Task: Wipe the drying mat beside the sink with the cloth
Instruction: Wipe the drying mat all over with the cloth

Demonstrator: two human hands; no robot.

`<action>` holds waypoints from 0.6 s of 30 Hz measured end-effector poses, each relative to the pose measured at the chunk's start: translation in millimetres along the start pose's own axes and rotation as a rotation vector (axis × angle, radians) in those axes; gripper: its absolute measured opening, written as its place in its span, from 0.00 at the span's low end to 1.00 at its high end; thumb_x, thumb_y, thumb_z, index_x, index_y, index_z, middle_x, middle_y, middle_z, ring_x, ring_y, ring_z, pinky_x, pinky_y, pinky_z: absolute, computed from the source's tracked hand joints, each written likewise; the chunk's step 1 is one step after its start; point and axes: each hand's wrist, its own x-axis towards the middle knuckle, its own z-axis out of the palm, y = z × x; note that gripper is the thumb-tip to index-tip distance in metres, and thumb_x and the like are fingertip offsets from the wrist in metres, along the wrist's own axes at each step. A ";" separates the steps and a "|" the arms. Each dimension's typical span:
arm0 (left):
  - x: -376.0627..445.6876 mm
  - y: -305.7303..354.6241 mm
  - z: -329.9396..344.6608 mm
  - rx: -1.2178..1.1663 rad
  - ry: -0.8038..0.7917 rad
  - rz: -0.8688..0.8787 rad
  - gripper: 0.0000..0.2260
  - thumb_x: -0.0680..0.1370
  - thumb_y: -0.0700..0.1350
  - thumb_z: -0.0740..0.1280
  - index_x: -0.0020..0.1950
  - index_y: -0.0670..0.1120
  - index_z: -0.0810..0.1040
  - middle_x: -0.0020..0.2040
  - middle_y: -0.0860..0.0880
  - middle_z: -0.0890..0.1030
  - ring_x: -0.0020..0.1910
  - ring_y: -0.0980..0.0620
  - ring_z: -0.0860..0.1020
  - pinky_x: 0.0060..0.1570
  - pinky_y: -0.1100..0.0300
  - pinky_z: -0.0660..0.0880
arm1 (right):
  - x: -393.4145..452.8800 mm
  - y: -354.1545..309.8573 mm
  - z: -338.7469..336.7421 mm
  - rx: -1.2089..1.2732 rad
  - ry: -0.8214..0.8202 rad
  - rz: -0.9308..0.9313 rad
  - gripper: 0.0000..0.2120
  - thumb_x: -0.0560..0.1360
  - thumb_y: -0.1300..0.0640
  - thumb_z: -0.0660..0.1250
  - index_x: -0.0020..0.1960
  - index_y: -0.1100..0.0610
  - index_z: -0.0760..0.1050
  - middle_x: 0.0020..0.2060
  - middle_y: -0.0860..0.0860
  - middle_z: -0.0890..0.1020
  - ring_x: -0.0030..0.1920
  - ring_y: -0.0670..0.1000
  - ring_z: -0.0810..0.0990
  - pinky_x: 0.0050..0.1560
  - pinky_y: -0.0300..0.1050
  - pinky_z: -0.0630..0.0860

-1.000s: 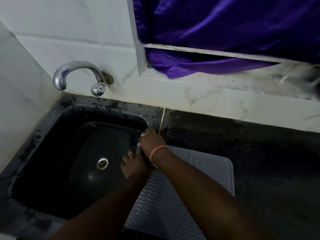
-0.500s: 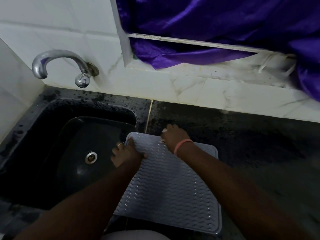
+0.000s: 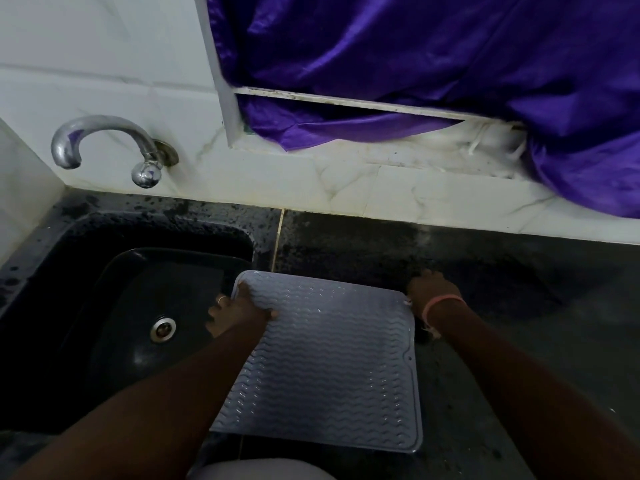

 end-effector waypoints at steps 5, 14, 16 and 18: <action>0.2 -13.3 -1.4 -0.123 -0.018 0.017 0.48 0.68 0.71 0.69 0.80 0.60 0.47 0.76 0.38 0.62 0.74 0.34 0.63 0.69 0.35 0.60 | -5.0 -17.4 -20.0 0.008 0.066 0.086 0.18 0.78 0.58 0.68 0.67 0.58 0.76 0.68 0.61 0.72 0.69 0.63 0.69 0.65 0.59 0.75; 17.9 -60.5 -20.0 -0.699 -0.020 -0.024 0.14 0.81 0.38 0.63 0.67 0.40 0.77 0.62 0.38 0.80 0.59 0.40 0.79 0.63 0.44 0.76 | -6.0 -232.6 -60.0 0.067 0.344 -0.513 0.16 0.80 0.62 0.62 0.66 0.63 0.76 0.66 0.64 0.72 0.64 0.66 0.72 0.62 0.58 0.76; 19.2 -63.5 -26.1 -0.712 -0.016 0.019 0.14 0.80 0.36 0.64 0.65 0.39 0.78 0.61 0.37 0.80 0.59 0.38 0.79 0.60 0.48 0.76 | -2.1 -276.8 -64.0 0.013 0.383 -0.600 0.15 0.80 0.61 0.63 0.65 0.61 0.78 0.71 0.65 0.68 0.68 0.67 0.68 0.63 0.60 0.72; 20.2 -62.6 -28.2 -0.721 -0.053 0.056 0.13 0.80 0.32 0.63 0.63 0.35 0.79 0.60 0.35 0.81 0.59 0.38 0.79 0.56 0.54 0.75 | 3.1 -302.1 -62.0 -0.024 0.398 -0.630 0.14 0.78 0.61 0.65 0.62 0.61 0.79 0.74 0.65 0.65 0.70 0.68 0.65 0.65 0.61 0.70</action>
